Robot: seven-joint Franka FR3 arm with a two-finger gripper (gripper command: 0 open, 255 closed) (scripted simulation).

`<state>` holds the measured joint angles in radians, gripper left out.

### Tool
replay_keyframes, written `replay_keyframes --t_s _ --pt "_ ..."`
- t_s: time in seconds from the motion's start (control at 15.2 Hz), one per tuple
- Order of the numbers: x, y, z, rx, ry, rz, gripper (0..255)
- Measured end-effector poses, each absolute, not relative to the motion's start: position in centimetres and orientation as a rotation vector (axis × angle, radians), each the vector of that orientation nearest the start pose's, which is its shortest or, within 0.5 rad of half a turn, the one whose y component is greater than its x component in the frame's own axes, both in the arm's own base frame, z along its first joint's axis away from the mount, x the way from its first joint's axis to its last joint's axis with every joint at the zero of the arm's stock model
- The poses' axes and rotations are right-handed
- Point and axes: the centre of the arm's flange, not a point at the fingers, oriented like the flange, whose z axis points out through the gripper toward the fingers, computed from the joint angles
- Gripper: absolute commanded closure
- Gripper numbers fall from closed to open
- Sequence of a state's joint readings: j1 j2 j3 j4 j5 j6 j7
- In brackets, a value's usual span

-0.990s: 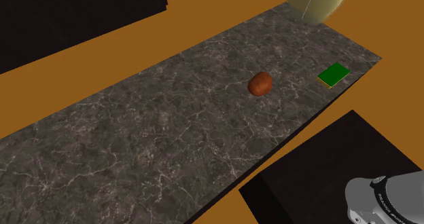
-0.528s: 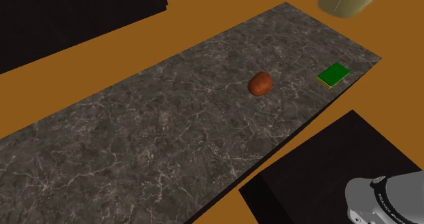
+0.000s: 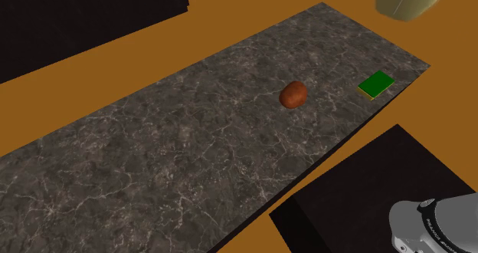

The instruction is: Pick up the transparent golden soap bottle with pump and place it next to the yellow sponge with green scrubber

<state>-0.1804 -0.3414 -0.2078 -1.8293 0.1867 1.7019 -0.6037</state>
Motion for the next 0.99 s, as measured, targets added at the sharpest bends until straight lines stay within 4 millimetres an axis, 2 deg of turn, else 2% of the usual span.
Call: replay_keyframes --t_s 0.99 --pt "42.5 -17.5 60.7 -2.962 -0.320 -0.455 255"
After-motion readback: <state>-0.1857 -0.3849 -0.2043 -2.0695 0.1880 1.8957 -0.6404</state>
